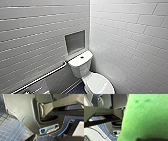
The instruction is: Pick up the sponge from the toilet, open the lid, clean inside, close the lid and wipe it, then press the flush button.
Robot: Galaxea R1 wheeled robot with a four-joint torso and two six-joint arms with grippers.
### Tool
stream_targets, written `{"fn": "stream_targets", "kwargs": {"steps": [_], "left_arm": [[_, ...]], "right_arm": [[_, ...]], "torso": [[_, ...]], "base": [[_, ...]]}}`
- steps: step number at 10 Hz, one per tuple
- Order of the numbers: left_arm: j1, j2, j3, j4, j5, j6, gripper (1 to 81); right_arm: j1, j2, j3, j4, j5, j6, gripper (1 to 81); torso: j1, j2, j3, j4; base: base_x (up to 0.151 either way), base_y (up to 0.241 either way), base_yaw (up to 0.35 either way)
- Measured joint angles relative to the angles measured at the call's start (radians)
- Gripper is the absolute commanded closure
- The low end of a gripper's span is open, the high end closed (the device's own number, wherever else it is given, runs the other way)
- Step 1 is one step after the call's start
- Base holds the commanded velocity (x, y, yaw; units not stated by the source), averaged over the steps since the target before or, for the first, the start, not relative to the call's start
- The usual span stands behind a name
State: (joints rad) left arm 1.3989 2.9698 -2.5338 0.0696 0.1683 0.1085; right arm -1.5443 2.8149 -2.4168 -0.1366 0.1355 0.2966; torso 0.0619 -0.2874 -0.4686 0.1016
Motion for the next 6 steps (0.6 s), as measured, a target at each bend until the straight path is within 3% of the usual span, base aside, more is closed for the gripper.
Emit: {"fn": "stream_targets", "kwargs": {"steps": [2, 6], "left_arm": [[0.009, 0.000, 0.000, 0.000, 0.001, 0.000, 1.0], [0.021, 0.003, -0.057, -0.003, 0.012, -0.004, 1.0]], "right_arm": [[-0.006, 0.000, 0.000, 0.000, -0.004, 0.000, 81.1], [-0.015, 0.000, 0.000, 0.000, -0.005, 0.000, 81.1]], "torso": [[-0.009, 0.011, 0.030, 0.000], [-0.013, 0.014, 0.164, 0.000]], "base": [[0.000, 0.000, 0.000], [0.000, 0.000, 0.000]]}}
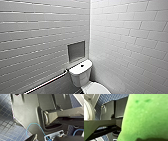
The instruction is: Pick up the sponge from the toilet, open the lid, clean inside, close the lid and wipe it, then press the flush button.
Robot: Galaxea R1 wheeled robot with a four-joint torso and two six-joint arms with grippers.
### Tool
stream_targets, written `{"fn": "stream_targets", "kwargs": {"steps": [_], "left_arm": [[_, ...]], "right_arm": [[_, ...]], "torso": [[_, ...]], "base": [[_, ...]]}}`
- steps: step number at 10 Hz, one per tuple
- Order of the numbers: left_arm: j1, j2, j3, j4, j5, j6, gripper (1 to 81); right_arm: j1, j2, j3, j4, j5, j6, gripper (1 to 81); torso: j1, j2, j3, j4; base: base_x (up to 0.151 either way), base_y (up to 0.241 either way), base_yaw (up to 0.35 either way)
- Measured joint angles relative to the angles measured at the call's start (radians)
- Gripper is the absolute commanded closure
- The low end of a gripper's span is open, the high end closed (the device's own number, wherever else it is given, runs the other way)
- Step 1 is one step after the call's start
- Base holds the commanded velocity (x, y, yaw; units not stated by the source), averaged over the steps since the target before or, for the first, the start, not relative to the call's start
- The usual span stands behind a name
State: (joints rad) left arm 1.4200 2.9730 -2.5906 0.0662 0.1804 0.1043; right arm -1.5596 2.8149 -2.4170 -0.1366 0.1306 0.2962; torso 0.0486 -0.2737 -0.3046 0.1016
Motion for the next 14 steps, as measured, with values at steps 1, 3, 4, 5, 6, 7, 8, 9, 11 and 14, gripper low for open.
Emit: {"fn": "stream_targets", "kwargs": {"steps": [1, 3, 4, 5, 6, 7, 8, 9, 11, 14], "left_arm": [[0.002, 0.001, -0.025, -0.002, 0.004, 0.000, 1.0], [0.004, 0.005, -0.051, -0.006, 0.011, 0.000, 1.0], [0.004, 0.011, -0.052, -0.010, 0.013, 0.000, 1.0], [0.006, 0.019, -0.052, -0.014, 0.014, 0.000, 1.0], [0.009, 0.024, -0.052, -0.016, 0.014, 0.000, 1.0], [0.012, 0.025, -0.057, -0.017, 0.013, 0.000, 1.0], [0.012, 0.024, -0.067, -0.017, 0.013, 0.000, 1.0], [0.012, 0.024, -0.070, -0.017, 0.010, 0.000, 1.0], [0.012, 0.028, -0.069, -0.018, 0.010, 0.000, 1.0], [0.002, 0.034, -0.077, -0.017, 0.002, 0.004, 1.0]], "right_arm": [[0.000, 0.000, 0.000, 0.000, 0.000, 0.000, 81.1], [-0.008, 0.007, -0.005, 0.000, -0.005, 0.001, 81.1], [-0.009, 0.014, -0.016, 0.000, -0.018, 0.002, 81.1], [-0.007, 0.029, -0.049, 0.000, -0.048, 0.005, 81.1], [-0.003, 0.047, -0.085, 0.000, -0.085, 0.008, 81.1], [0.000, 0.072, -0.123, 0.002, -0.109, 0.008, 81.1], [0.000, 0.098, -0.153, 0.009, -0.121, 0.004, 81.1], [-0.003, 0.131, -0.205, 0.035, -0.127, -0.024, 81.1], [-0.003, 0.174, -0.291, 0.126, -0.137, -0.111, 81.1], [0.018, 0.179, -0.299, 0.190, -0.147, -0.150, 81.1]], "torso": [[-0.001, -0.001, 0.008, 0.000], [-0.001, -0.001, 0.016, 0.000], [-0.001, -0.001, 0.014, 0.000], [-0.002, -0.001, 0.014, 0.000], [-0.002, -0.001, 0.014, 0.000], [-0.002, -0.001, 0.014, 0.000], [-0.002, -0.001, 0.014, 0.000], [-0.002, -0.001, 0.014, 0.000], [-0.002, -0.001, 0.014, 0.000], [-0.002, -0.001, 0.014, 0.000]], "base": [[0.000, 0.000, 0.000], [0.000, 0.000, 0.000], [0.000, 0.000, 0.000], [0.000, 0.000, 0.000], [0.000, 0.000, 0.000], [0.000, 0.000, 0.000], [0.000, 0.000, 0.000], [0.000, 0.000, 0.000], [0.000, 0.000, 0.000], [0.000, 0.000, 0.000]]}}
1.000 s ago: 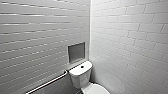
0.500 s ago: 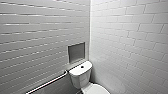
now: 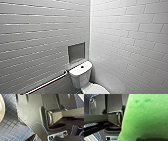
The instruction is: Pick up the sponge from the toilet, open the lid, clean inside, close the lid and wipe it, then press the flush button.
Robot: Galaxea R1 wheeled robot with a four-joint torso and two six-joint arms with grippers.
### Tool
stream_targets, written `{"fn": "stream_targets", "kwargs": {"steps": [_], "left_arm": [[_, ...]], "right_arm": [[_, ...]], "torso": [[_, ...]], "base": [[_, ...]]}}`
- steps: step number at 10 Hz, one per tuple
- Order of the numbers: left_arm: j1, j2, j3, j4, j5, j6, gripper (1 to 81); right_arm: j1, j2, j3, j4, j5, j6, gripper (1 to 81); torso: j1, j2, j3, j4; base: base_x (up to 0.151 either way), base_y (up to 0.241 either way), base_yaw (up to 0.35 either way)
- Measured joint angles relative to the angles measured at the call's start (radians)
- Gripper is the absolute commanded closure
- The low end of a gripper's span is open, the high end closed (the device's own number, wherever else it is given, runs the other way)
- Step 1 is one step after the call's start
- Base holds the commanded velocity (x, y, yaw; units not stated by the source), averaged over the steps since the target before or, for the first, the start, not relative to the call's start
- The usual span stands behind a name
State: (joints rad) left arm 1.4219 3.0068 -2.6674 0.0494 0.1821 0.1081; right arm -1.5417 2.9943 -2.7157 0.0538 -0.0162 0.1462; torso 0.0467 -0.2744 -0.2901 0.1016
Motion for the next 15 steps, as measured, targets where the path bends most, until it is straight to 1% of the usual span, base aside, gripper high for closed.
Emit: {"fn": "stream_targets", "kwargs": {"steps": [2, 4, 6, 7, 8, 9, 12, 13, 15], "left_arm": [[-0.007, 0.006, -0.001, 0.000, -0.004, 0.000, 1.0], [-0.003, 0.007, -0.001, 0.000, -0.003, 0.000, 1.0], [-0.010, 0.004, -0.002, 0.000, -0.011, 0.000, 1.0], [-0.020, 0.007, -0.002, -0.001, -0.024, 0.000, 1.0], [-0.029, 0.008, -0.002, 0.000, -0.031, 0.000, 1.0], [-0.024, 0.007, -0.002, 0.000, -0.029, 0.000, 1.0], [-0.003, 0.006, -0.002, 0.000, -0.024, -0.001, 1.0], [-0.006, 0.005, -0.005, -0.001, -0.026, -0.001, 1.0], [-0.009, 0.015, -0.033, 0.000, -0.021, -0.003, 1.0]], "right_arm": [[0.037, -0.005, 0.000, 0.003, -0.002, 0.000, 81.1], [0.033, -0.005, 0.000, 0.005, -0.003, 0.000, 81.1], [0.027, -0.006, 0.000, 0.005, -0.009, 0.000, 81.1], [0.041, -0.006, 0.000, 0.006, -0.006, 0.000, 81.1], [0.055, -0.006, 0.000, 0.006, 0.004, -0.001, 81.1], [0.050, -0.005, 0.000, 0.006, 0.004, -0.001, 81.1], [0.024, -0.005, 0.000, 0.006, -0.003, -0.001, 81.1], [0.023, -0.005, 0.000, 0.006, -0.003, -0.001, 81.1], [0.023, 0.003, -0.001, 0.003, -0.011, -0.004, 81.1]], "torso": [[-0.009, 0.016, 0.000, 0.000], [-0.027, 0.079, 0.001, 0.000], [-0.033, 0.151, 0.000, 0.000], [-0.033, 0.162, 0.002, 0.000], [-0.035, 0.173, 0.015, 0.000], [-0.036, 0.177, 0.041, 0.000], [-0.037, 0.178, 0.147, 0.000], [-0.038, 0.178, 0.175, 0.000], [-0.038, 0.178, 0.192, 0.000]], "base": [[0.000, 0.000, 0.000], [0.000, 0.000, 0.000], [0.000, 0.000, 0.000], [0.000, 0.000, 0.000], [0.000, 0.000, 0.000], [0.000, 0.000, 0.000], [0.000, 0.000, 0.000], [0.000, 0.000, 0.000], [0.000, 0.000, 0.000]]}}
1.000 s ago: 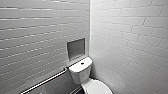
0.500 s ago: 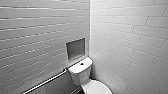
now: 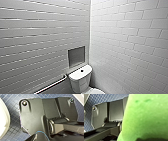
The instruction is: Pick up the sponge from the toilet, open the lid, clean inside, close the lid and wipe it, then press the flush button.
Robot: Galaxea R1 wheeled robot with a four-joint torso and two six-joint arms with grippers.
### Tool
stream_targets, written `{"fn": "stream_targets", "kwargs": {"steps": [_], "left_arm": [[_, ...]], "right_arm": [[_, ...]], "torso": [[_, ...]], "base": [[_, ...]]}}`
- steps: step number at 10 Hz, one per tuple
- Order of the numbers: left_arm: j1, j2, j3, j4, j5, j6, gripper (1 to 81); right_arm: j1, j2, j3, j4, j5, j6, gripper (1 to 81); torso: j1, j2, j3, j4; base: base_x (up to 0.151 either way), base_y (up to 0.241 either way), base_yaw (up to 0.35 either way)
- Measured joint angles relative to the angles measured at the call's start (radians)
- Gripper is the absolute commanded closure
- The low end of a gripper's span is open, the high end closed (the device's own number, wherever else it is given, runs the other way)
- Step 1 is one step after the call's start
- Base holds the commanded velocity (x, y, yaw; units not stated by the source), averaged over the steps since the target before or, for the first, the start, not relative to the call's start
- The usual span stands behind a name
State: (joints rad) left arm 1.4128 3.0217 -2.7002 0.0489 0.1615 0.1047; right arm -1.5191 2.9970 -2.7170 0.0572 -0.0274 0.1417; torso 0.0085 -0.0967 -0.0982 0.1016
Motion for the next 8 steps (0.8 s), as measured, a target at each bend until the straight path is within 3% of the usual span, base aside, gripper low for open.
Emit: {"fn": "stream_targets", "kwargs": {"steps": [4, 6, 8], "left_arm": [[-0.002, 0.005, -0.001, 0.000, -0.020, 0.003, 1.0], [0.020, -0.022, 0.050, -0.001, -0.095, 0.003, 1.0], [0.035, -0.043, 0.063, -0.002, -0.124, 0.002, 1.0]], "right_arm": [[-0.014, -0.027, 0.040, -0.032, -0.014, -0.024, 81.1], [-0.017, -0.080, 0.166, -0.037, 0.011, -0.027, 81.1], [-0.022, -0.139, 0.324, -0.044, 0.034, -0.030, 81.1]], "torso": [[-0.001, 0.000, -0.002, 0.000], [-0.001, 0.000, -0.002, 0.000], [-0.001, 0.000, -0.002, 0.000]], "base": [[0.000, 0.000, 0.000], [0.000, 0.000, 0.000], [0.000, 0.000, 0.000]]}}
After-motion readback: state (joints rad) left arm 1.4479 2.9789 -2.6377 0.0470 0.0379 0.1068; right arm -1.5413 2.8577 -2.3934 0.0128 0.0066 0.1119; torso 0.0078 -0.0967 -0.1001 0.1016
